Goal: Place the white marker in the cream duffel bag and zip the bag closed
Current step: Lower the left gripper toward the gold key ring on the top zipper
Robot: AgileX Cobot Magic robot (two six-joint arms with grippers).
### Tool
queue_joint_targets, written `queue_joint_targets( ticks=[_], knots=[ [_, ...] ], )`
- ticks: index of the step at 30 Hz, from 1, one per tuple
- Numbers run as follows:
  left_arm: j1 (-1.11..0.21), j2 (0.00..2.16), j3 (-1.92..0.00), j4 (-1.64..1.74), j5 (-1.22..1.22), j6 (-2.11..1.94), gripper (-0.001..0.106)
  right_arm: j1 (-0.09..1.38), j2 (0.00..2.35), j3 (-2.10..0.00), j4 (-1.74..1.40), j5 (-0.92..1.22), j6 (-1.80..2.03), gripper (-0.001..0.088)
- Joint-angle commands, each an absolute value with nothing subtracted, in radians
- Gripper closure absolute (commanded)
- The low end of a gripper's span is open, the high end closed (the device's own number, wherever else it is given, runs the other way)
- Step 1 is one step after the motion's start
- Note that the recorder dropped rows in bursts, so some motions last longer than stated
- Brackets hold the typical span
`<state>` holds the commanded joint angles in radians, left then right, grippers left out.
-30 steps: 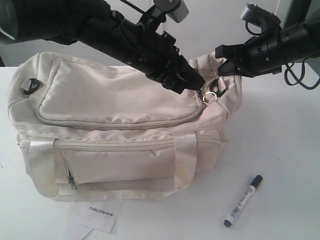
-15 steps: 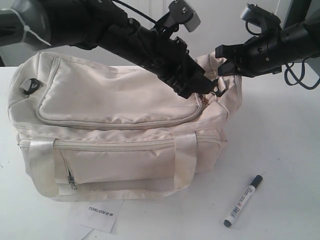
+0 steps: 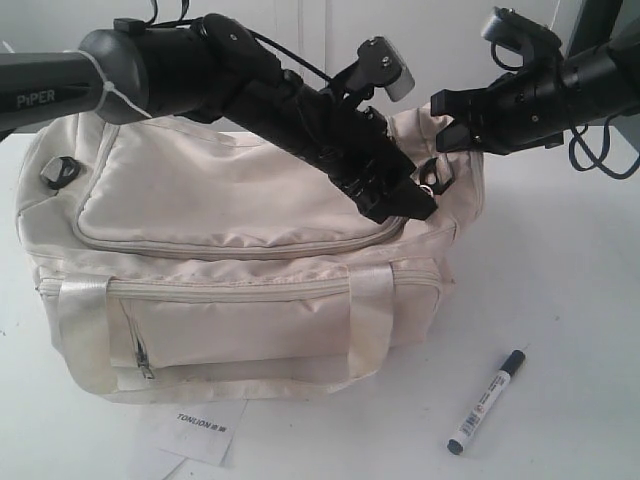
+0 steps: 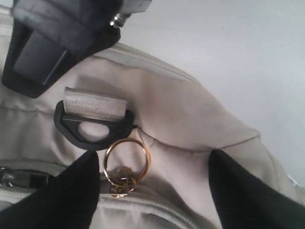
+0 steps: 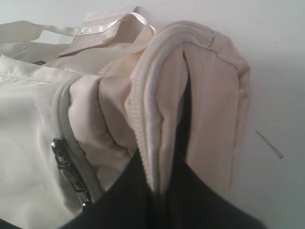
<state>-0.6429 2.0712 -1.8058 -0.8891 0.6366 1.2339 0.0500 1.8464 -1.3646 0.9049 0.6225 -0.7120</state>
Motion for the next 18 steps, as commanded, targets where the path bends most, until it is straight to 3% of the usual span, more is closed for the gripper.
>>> queue_joint_targets(
  ticks=[7, 18],
  knots=[
    [-0.641, 2.036, -1.817, -0.75, 0.621, 1.263, 0.047, 0.05, 1.846, -1.365, 0.905, 0.623, -0.712, 0.0868],
    [-0.676, 2.094, -1.827, -0.805, 0.539, 1.409, 0.043, 0.05, 1.846, -1.365, 0.905, 0.62, -0.712, 0.0868]
  ],
)
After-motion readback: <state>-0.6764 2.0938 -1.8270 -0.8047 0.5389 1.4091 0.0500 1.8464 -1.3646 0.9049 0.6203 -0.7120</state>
